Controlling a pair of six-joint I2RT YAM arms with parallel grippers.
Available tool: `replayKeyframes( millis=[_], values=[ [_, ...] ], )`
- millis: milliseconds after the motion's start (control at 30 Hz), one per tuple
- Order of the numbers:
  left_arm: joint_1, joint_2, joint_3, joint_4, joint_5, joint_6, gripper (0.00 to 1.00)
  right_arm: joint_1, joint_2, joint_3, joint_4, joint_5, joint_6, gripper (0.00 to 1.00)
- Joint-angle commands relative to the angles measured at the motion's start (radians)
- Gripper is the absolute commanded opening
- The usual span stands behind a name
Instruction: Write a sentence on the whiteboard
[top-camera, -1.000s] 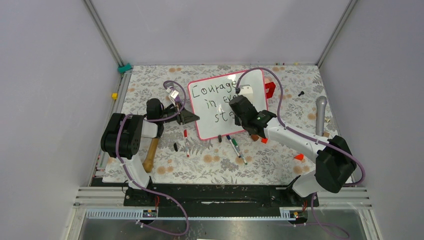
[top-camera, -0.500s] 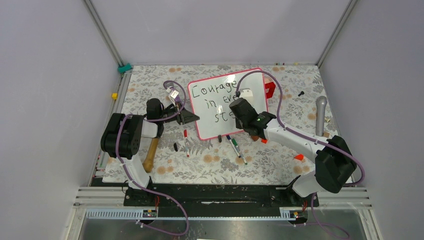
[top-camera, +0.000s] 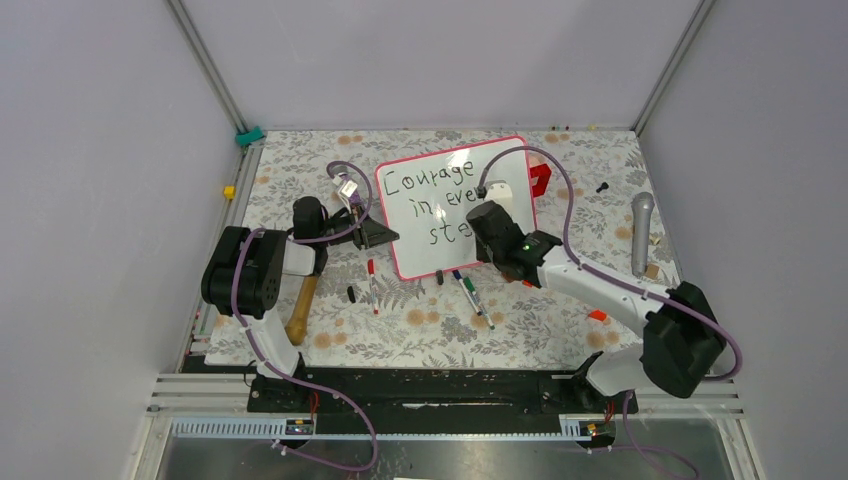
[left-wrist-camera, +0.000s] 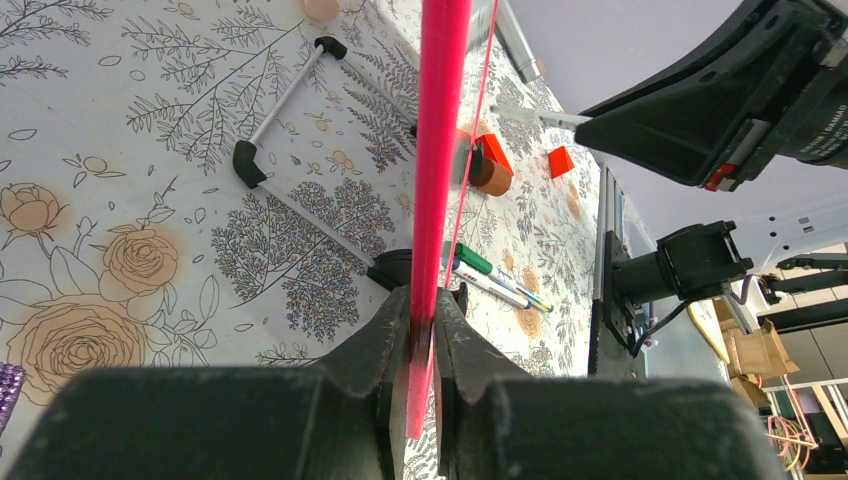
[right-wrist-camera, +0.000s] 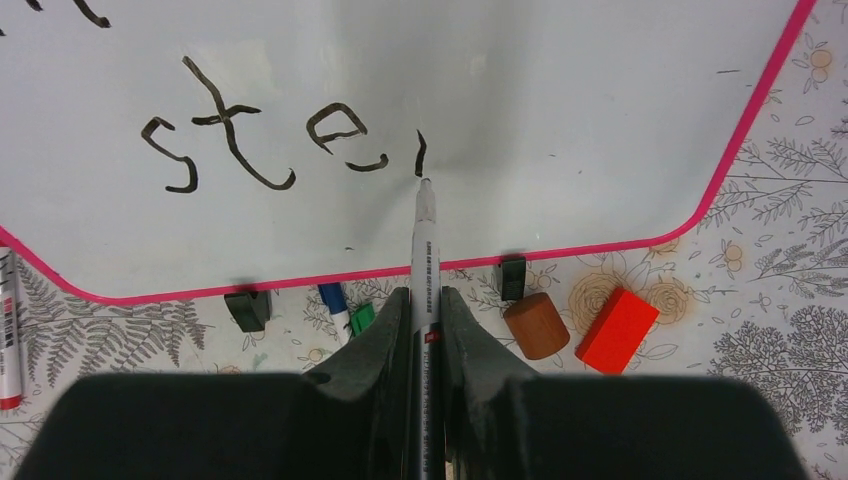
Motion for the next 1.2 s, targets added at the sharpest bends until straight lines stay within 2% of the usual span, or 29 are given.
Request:
replayKeyframes(
  millis=[0, 200, 1167],
  values=[
    [-0.011, -0.011, 0.003, -0.051, -0.043, 0.034, 0.00, -0.009, -0.127, -0.061, 0.126, 0.021, -0.051, 0.00],
    [-0.011, -0.011, 0.004, -0.052, -0.044, 0.037, 0.00, -0.008, -0.198, -0.147, 0.269, 0.015, -0.107, 0.00],
    [-0.011, -0.009, 0.007, -0.049, -0.041, 0.033, 0.00, -0.007, -0.054, -0.066, 0.296, 0.060, -0.147, 0.00]
  ],
)
